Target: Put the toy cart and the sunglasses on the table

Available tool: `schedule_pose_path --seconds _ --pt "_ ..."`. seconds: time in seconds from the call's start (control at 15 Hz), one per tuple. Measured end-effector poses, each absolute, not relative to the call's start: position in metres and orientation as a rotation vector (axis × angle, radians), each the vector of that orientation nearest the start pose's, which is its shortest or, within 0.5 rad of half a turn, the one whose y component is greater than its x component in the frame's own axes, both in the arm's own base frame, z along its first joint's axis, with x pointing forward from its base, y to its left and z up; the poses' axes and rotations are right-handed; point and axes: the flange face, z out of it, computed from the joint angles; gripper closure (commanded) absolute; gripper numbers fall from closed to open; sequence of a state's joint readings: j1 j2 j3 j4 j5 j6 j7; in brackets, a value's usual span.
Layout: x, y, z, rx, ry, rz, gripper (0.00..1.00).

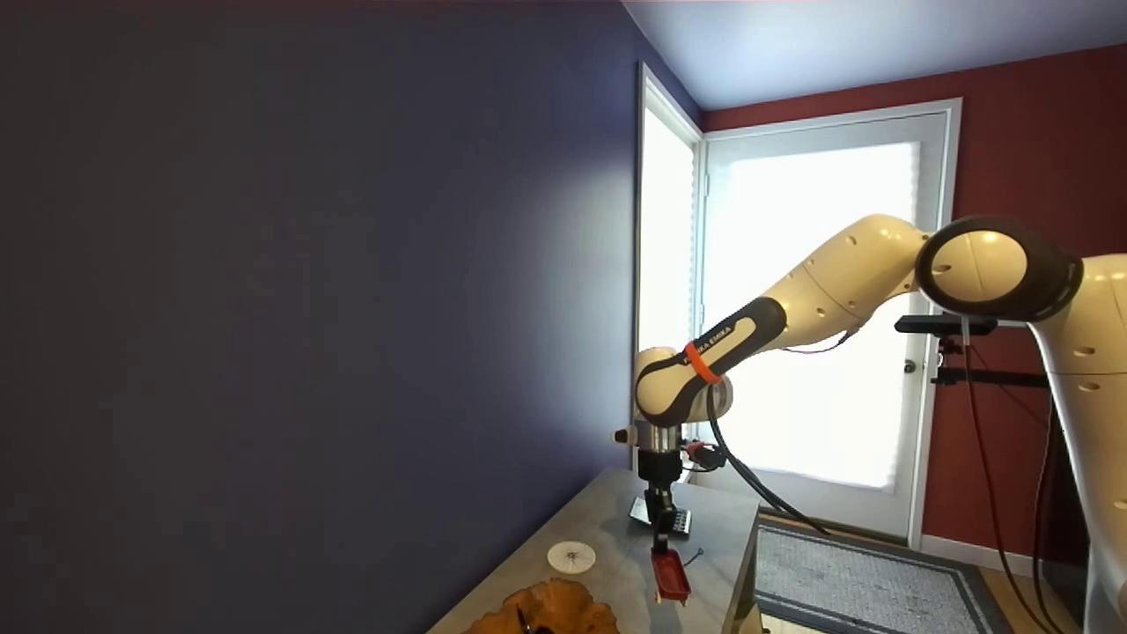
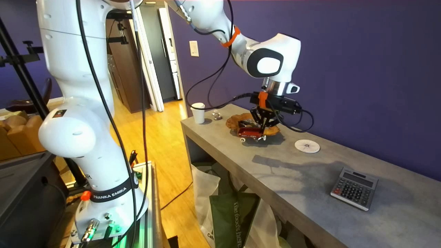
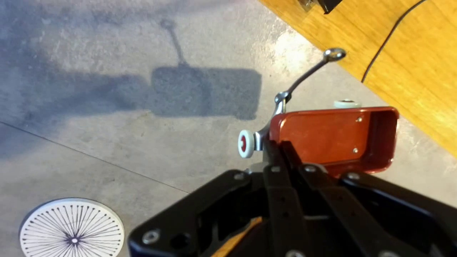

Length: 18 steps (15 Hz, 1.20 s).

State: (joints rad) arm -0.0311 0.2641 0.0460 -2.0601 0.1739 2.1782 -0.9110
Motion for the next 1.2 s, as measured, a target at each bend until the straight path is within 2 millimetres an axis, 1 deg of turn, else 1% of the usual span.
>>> schedule_pose_path --seconds 0.33,0.67,0.93,1.2 --pt "0.578 -0.001 0.275 -2.765 -1.041 0.093 0.99" --pt "0.589 -0.010 0.246 -2.808 -0.863 0.079 0.99" --pt "0.599 -0.013 0.228 -2.771 -0.696 0.047 0.99" --pt "0.609 -0.016 0.214 -2.763 -0.589 0.023 0.99"
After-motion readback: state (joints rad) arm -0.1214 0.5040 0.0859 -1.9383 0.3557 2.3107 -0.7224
